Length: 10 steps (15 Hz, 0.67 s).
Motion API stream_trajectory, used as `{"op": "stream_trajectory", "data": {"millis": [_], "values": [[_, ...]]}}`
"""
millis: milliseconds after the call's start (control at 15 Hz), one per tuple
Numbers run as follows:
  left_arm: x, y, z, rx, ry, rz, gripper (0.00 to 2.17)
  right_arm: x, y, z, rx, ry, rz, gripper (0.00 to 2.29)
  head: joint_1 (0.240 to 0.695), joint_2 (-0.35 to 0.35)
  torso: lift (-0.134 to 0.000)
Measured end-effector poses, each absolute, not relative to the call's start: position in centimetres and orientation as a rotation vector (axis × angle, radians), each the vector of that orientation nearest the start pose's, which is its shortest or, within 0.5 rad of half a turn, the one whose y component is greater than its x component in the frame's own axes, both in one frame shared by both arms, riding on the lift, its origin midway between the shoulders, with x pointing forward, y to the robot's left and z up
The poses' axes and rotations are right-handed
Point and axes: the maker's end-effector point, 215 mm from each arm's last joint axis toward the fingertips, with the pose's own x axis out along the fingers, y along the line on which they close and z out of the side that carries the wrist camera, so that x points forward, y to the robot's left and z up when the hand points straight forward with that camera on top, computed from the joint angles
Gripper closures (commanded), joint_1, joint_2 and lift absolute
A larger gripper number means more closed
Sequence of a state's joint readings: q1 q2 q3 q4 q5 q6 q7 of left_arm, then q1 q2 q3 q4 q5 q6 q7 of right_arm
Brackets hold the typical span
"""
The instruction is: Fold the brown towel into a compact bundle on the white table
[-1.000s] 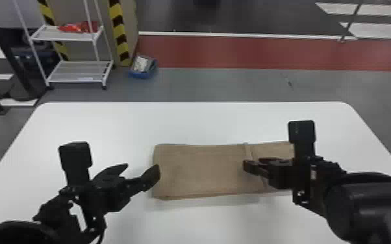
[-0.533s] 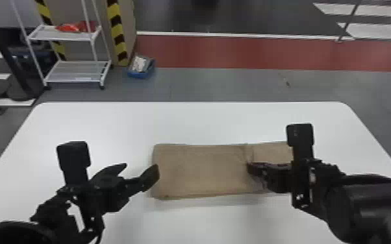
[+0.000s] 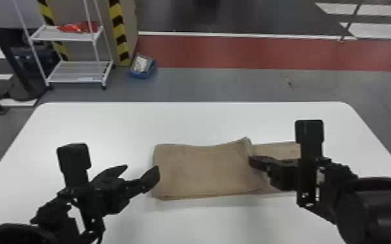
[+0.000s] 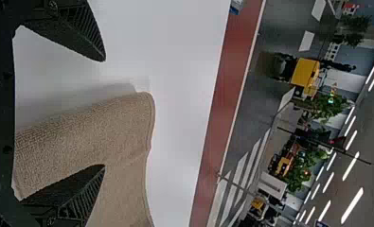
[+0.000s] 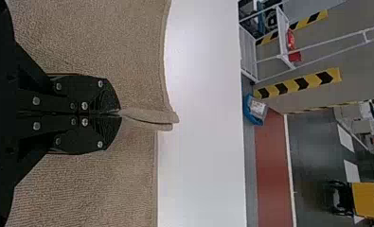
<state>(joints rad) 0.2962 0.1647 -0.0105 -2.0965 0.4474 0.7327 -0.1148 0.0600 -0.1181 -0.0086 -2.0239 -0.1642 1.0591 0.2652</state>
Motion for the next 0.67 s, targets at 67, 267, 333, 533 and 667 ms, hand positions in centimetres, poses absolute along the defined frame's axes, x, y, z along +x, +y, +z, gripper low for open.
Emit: {"op": "stream_trajectory", "data": {"millis": [67, 267, 333, 533, 667], "values": [[45.9, 15.4, -41.2, -0.267, 0.507, -0.335, 0.09, 50.1, -17.9, -41.6, 0.109, 0.649, 0.330, 1.15, 0.695, -0.029, -0.124], [45.8, 15.7, -41.3, -0.268, 0.510, -0.329, 0.09, 49.9, -17.6, -39.0, 0.119, 0.607, 0.342, 1.15, 0.695, -0.024, -0.124], [45.7, 15.8, -41.4, -0.268, 0.510, -0.327, 0.09, 49.8, -17.7, -38.0, 0.122, 0.596, 0.343, 1.15, 0.695, -0.022, -0.124], [45.6, 16.3, -41.5, -0.270, 0.512, -0.319, 0.09, 49.7, -19.8, -35.7, 0.144, 0.580, 0.319, 1.15, 0.695, -0.036, -0.124], [45.5, 16.5, -41.6, -0.271, 0.514, -0.315, 0.09, 49.7, -21.8, -34.6, 0.170, 0.578, 0.298, 1.15, 0.695, -0.055, -0.124]]}}
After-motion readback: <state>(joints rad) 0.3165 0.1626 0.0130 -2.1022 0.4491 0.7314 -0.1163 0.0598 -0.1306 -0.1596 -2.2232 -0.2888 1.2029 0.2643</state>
